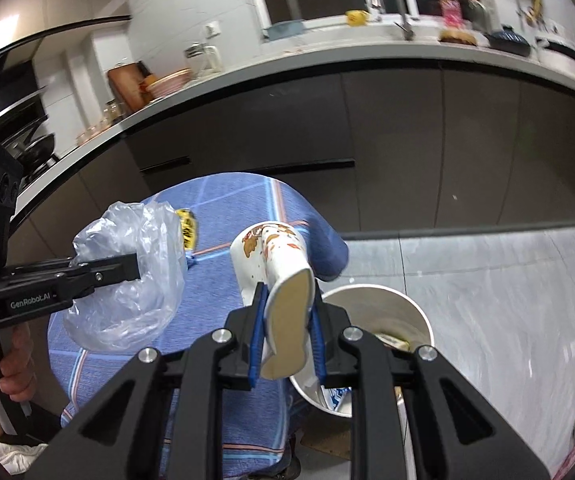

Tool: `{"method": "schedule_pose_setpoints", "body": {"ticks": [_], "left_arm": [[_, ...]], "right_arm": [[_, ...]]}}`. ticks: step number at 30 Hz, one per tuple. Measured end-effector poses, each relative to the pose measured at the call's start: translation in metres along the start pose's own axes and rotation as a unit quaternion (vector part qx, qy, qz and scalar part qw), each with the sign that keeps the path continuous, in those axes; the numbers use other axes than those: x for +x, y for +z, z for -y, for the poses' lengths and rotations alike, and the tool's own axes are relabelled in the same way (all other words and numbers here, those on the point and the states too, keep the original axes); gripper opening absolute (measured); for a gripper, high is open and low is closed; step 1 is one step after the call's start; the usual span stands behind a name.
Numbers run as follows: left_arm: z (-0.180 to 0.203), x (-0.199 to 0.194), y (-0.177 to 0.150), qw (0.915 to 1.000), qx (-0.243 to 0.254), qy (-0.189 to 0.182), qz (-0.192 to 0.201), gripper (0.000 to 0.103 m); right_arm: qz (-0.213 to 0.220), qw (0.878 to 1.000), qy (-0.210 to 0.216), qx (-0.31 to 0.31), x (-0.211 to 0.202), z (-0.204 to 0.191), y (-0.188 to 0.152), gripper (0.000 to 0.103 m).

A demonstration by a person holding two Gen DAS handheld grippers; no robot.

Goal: Collect trash
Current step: 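Carry bag and cup over the white bin and open both tools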

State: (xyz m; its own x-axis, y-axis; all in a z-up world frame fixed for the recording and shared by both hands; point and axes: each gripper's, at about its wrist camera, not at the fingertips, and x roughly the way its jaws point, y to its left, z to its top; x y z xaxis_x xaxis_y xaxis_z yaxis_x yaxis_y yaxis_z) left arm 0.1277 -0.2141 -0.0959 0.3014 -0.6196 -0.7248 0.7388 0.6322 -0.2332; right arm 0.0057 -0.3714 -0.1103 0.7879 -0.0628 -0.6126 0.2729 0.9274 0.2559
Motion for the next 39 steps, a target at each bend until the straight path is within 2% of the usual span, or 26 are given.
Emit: {"method": "schedule_pose_setpoints", "body": {"ticks": [7,14,24,27,29,31,32,33,34,36,38,39], "left_arm": [[0.010,0.048,0.009,0.9991,0.014,-0.004,-0.040,0.003],[0.023,0.101,0.021,0.9959,0.023,-0.029,-0.082,0.003],[0.050,0.156,0.026,0.9918,0.062,-0.041,-0.104,0.003],[0.054,0.165,0.026,0.9924,0.068,-0.023,-0.100,0.004],[0.057,0.167,0.029,0.9930,0.070,-0.016,-0.094,0.015],[0.060,0.165,0.031,0.9949,0.067,-0.005,-0.076,0.051],[0.060,0.162,0.032,0.9959,0.065,0.001,-0.064,0.059],[0.060,0.159,0.034,0.9970,0.061,0.010,-0.047,0.072],[0.057,0.156,0.035,0.9976,0.058,0.012,-0.037,0.078],[0.057,0.149,0.037,0.9983,0.052,0.014,-0.021,0.083],[0.053,0.143,0.037,0.9989,0.044,0.016,-0.011,0.091],[0.052,0.140,0.037,0.9991,0.038,0.019,-0.003,0.095]], "right_arm": [[-0.031,0.999,-0.009,0.037,0.028,0.035,-0.017,0.021],[-0.060,0.995,-0.028,0.071,0.058,0.064,-0.035,0.022],[-0.101,0.990,-0.043,0.094,0.090,0.092,-0.059,0.025],[-0.102,0.990,-0.044,0.088,0.093,0.094,-0.061,0.029],[-0.101,0.990,-0.042,0.085,0.093,0.097,-0.063,0.037],[-0.094,0.992,-0.043,0.075,0.090,0.096,-0.063,0.044],[-0.091,0.993,-0.043,0.068,0.089,0.095,-0.063,0.053],[-0.088,0.993,-0.043,0.065,0.089,0.096,-0.063,0.058],[-0.085,0.994,-0.041,0.058,0.087,0.096,-0.064,0.065],[-0.083,0.995,-0.038,0.045,0.085,0.094,-0.064,0.070],[-0.077,0.996,-0.038,0.033,0.083,0.091,-0.064,0.083],[-0.075,0.996,-0.037,0.031,0.082,0.090,-0.064,0.086]]}}
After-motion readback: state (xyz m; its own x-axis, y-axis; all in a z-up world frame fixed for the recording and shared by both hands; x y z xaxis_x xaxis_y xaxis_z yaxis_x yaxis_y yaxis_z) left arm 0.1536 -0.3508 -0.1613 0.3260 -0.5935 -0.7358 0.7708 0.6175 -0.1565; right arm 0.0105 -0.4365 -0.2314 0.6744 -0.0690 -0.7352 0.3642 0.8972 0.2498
